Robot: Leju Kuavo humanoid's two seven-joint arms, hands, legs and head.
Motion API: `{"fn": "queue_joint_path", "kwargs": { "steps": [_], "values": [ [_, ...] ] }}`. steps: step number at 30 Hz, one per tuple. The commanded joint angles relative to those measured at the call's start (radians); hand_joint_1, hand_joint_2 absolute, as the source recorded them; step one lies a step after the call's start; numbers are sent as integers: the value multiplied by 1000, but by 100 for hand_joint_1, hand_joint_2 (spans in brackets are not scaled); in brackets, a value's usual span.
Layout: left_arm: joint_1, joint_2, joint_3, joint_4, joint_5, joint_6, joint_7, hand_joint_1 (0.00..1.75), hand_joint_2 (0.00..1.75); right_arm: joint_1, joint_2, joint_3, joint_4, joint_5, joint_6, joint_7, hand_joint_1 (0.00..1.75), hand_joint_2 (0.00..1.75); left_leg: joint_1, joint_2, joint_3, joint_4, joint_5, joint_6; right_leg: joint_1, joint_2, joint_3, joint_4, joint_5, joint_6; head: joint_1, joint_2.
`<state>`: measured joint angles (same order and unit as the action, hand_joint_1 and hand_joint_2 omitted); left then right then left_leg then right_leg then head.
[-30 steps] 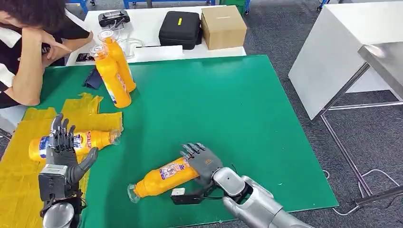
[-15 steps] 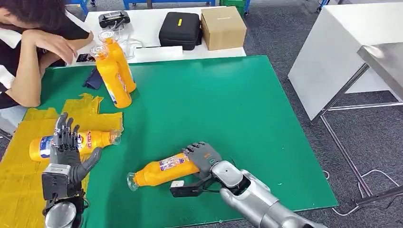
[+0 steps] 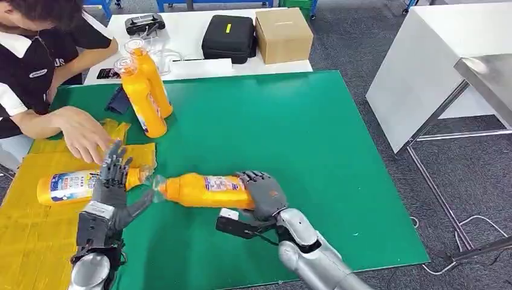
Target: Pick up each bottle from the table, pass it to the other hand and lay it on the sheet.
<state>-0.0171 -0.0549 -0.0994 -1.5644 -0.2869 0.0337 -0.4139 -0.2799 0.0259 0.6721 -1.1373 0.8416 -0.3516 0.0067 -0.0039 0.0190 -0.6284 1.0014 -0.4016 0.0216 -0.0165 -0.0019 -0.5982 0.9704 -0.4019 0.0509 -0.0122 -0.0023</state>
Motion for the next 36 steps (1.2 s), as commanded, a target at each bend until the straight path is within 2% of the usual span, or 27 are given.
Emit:
{"fn": "queue_joint_path", "kwargs": {
  "steps": [1,5,11,14,16,21,26,36],
  "values": [
    [-1,21,-183,-20,15,-47,29,0,175,115,63,-243,-155,-124,-62,-87,175,175,2,-7,4,1,-3,-2,1,-5,6,1,-5,-2,0,0],
    [-4,28,-181,-19,17,-46,31,0,175,110,68,-245,-140,-125,-64,-97,175,175,1,-1,0,0,-2,-1,1,0,1,0,-1,-1,0,0],
    [-10,40,-208,-21,19,-73,31,0,175,117,81,-272,-138,-158,-77,-110,175,175,1,-2,1,0,-2,-2,1,-1,0,0,-2,-2,0,0],
    [-22,40,-263,-22,-4,-80,41,0,175,131,99,-316,-145,-239,-92,-167,175,175,1,-3,2,1,-3,-2,1,-1,3,0,-3,-2,0,0],
    [-44,47,-304,-2,-10,-74,45,0,175,140,126,-360,-158,-472,10,-258,175,175,1,-4,2,1,-3,-2,1,-3,2,0,-3,-2,0,0],
    [-98,59,-354,64,21,-85,49,0,175,102,146,-336,-63,-611,110,-295,175,175,1,-4,3,0,-3,-2,1,-2,4,0,-3,-3,0,0],
    [-138,63,-386,93,51,-104,51,0,175,70,179,-244,18,-661,169,-349,175,175,1,-1,1,-1,-1,-2,1,0,1,-1,-1,-2,0,0],
    [-137,65,-386,92,52,-104,51,0,175,68,174,-245,15,-662,168,-349,175,175,2,-1,4,0,-3,-2,1,1,4,-1,-3,-2,0,0]
  ]
}}
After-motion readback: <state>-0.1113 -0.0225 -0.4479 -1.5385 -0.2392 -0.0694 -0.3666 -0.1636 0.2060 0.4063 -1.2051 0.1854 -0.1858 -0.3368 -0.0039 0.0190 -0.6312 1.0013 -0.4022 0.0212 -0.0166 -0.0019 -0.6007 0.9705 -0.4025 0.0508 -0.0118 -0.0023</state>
